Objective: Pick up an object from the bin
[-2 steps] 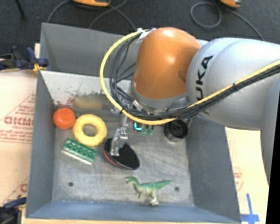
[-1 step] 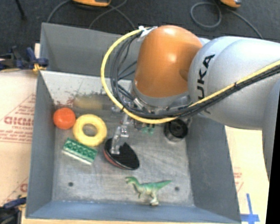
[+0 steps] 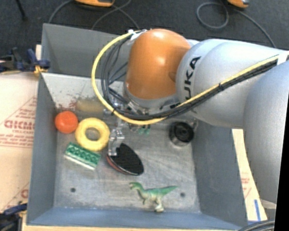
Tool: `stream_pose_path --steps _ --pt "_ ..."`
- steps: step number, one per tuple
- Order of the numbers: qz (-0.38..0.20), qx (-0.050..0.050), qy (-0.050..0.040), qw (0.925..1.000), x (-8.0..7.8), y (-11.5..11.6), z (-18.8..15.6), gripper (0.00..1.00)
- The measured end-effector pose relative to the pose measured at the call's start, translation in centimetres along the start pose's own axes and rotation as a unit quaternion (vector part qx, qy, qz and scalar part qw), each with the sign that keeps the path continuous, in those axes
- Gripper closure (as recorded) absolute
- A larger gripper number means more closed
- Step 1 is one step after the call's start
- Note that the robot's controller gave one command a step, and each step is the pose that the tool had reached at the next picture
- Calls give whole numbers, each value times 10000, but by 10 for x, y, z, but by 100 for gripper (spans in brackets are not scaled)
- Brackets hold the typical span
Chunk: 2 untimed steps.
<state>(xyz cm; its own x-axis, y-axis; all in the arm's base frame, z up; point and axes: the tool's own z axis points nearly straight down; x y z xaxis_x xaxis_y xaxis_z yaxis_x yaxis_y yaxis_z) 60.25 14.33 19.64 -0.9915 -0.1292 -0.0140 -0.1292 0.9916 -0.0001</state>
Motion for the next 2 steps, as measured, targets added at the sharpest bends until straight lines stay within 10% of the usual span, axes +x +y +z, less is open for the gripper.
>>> stream_pose_path --steps 1,2 --pt "99 -8 47 9999 -20 2 34 0" --pt "-992 -4 54 9951 -23 -2 44 0"
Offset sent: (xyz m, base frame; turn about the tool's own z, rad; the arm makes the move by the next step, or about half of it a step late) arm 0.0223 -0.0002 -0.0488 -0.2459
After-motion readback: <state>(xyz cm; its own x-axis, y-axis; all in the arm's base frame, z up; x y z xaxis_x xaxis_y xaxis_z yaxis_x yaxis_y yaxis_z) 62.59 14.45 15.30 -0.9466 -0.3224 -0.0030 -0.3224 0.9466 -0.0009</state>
